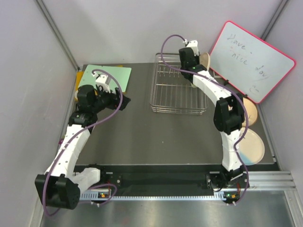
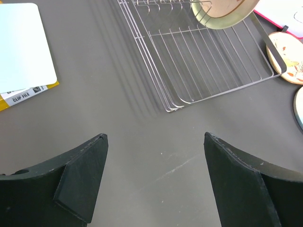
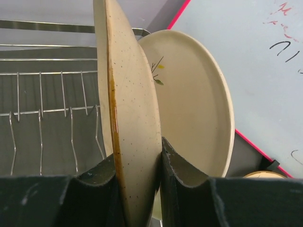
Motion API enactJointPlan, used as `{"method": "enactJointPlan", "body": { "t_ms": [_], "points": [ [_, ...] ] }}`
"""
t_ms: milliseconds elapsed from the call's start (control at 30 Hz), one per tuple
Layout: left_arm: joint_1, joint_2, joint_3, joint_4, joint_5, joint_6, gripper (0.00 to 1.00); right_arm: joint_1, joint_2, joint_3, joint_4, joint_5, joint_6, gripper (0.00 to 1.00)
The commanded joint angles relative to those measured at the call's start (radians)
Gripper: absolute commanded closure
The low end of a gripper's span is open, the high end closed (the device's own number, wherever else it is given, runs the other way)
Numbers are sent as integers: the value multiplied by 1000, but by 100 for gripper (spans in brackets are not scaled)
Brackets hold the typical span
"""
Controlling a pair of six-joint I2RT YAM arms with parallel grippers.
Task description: Load the plates into the dish rack
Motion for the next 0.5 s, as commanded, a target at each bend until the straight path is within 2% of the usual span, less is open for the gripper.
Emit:
{"method": "enactJointPlan", "body": {
  "t_ms": [0, 67, 167, 200, 367, 467],
  "points": [
    [7, 14, 15, 66, 17, -13, 14, -15, -9, 19, 98, -1, 28, 100],
    [7, 22, 15, 66, 13, -13, 14, -15, -8, 10, 99, -13, 21, 96],
    [7, 28, 13, 67, 10, -14, 14, -18, -8, -12, 113, -25, 8, 83],
    [7, 30, 12, 72, 14, -17, 14, -21, -11, -24, 114, -34, 3, 72],
    [7, 30, 12, 81, 28, -25, 14, -23, -43, -68, 137, -38, -53, 48],
    [5, 28, 9, 95, 40, -30, 14, -23, -87, -104, 162, -24, -92, 45]
  ]
}}
